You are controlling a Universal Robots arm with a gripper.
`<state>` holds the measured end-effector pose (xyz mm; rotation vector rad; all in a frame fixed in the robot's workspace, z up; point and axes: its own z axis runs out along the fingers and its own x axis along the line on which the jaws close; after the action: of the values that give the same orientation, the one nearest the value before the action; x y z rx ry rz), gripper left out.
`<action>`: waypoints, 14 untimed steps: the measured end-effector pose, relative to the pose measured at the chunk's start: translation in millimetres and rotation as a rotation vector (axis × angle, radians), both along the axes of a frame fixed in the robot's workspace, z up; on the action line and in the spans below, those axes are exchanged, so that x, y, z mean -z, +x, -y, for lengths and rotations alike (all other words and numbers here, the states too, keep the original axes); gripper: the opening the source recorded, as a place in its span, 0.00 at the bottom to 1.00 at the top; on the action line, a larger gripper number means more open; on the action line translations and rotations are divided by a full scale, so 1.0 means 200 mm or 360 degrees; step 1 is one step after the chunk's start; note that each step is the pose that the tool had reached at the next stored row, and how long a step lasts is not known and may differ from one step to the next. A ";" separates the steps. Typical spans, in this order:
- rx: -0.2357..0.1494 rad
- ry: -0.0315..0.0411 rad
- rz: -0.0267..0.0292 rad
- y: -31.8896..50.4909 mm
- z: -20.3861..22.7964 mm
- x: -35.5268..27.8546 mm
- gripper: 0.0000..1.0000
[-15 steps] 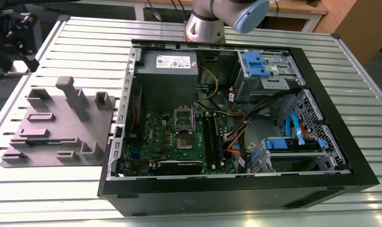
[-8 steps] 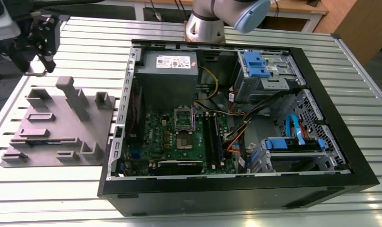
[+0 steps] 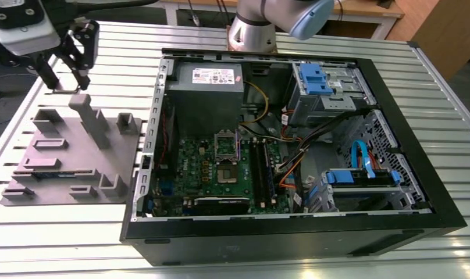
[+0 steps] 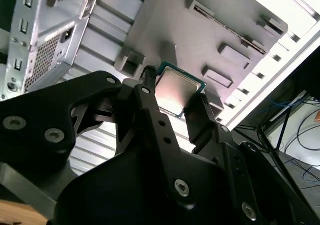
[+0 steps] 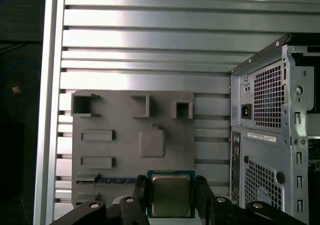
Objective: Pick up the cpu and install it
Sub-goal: 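Pick up the cpu and move it towards the insertion slot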
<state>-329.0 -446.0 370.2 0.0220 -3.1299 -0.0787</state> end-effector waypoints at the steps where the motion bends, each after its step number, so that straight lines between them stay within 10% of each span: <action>1: 0.0000 0.0000 -0.00012 0.021 0.000 0.000 0.48; 14: 0.0000 0.0000 -0.00128 0.289 0.000 0.000 0.48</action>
<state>-271.3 -446.0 370.1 0.0215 -3.1219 -0.0786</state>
